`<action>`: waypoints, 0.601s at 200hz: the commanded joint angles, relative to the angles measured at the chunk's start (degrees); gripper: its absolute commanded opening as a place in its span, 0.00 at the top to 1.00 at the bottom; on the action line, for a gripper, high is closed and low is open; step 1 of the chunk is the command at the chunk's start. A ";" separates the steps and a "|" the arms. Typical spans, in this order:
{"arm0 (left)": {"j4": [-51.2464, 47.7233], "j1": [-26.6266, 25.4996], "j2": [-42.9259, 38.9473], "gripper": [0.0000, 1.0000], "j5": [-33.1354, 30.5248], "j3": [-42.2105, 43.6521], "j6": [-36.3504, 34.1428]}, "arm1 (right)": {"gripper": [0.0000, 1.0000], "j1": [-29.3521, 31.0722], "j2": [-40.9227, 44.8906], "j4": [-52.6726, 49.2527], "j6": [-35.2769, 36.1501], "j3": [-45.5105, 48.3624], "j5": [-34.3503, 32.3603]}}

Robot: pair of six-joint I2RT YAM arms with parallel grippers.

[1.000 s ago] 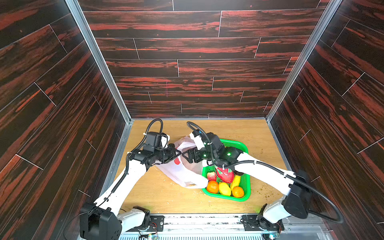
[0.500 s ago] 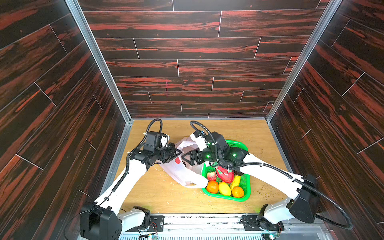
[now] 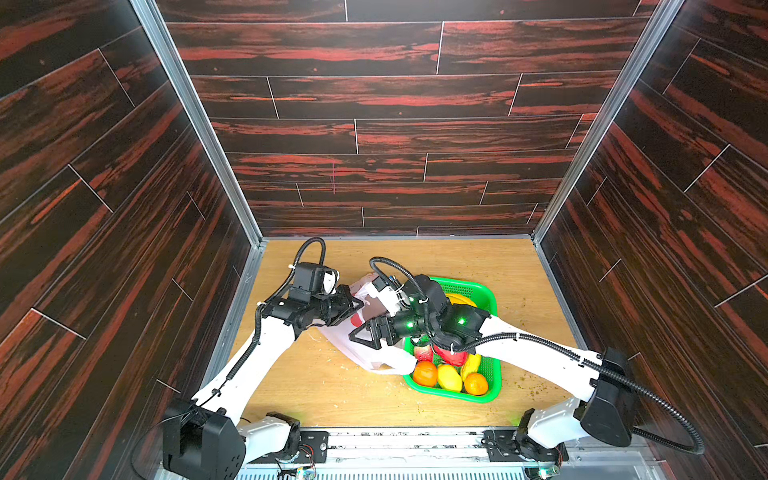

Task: Place the fake fruits into the plastic bag and tie a complex knot
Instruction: 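Move the right gripper back over the basket toward an orange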

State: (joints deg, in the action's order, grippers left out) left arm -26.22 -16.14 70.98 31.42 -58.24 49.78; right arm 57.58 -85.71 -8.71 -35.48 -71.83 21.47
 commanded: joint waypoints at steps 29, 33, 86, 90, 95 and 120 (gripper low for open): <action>-0.76 -0.12 -1.27 1.00 -2.95 -0.78 -0.12 | 0.11 -0.53 8.19 -10.65 5.93 -5.93 -10.82; -0.77 -0.12 -1.33 1.00 -3.07 -0.75 -0.12 | 0.10 -0.80 8.94 -11.78 6.47 -5.97 -11.65; -1.49 -0.16 -1.96 1.00 -4.02 -0.81 -0.50 | 0.09 -7.14 17.69 -26.67 9.51 -3.50 -23.22; -1.76 -0.18 -2.03 1.00 -4.26 -0.76 -0.68 | 0.08 -7.79 18.28 -27.81 9.62 -3.17 -23.97; -2.08 -0.16 -2.16 1.00 -4.46 -0.87 -0.89 | 0.08 -8.69 19.04 -29.23 9.57 -2.67 -24.88; -3.52 -0.13 -2.82 1.00 -6.00 -1.20 -1.86 | 0.07 -12.65 22.89 -35.72 9.55 0.35 -28.22</action>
State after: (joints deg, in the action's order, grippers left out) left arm -27.44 -16.14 70.35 27.70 -58.24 49.19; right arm 47.72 -65.95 -33.26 -26.85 -74.59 -0.62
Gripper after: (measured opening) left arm 0.068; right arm 0.920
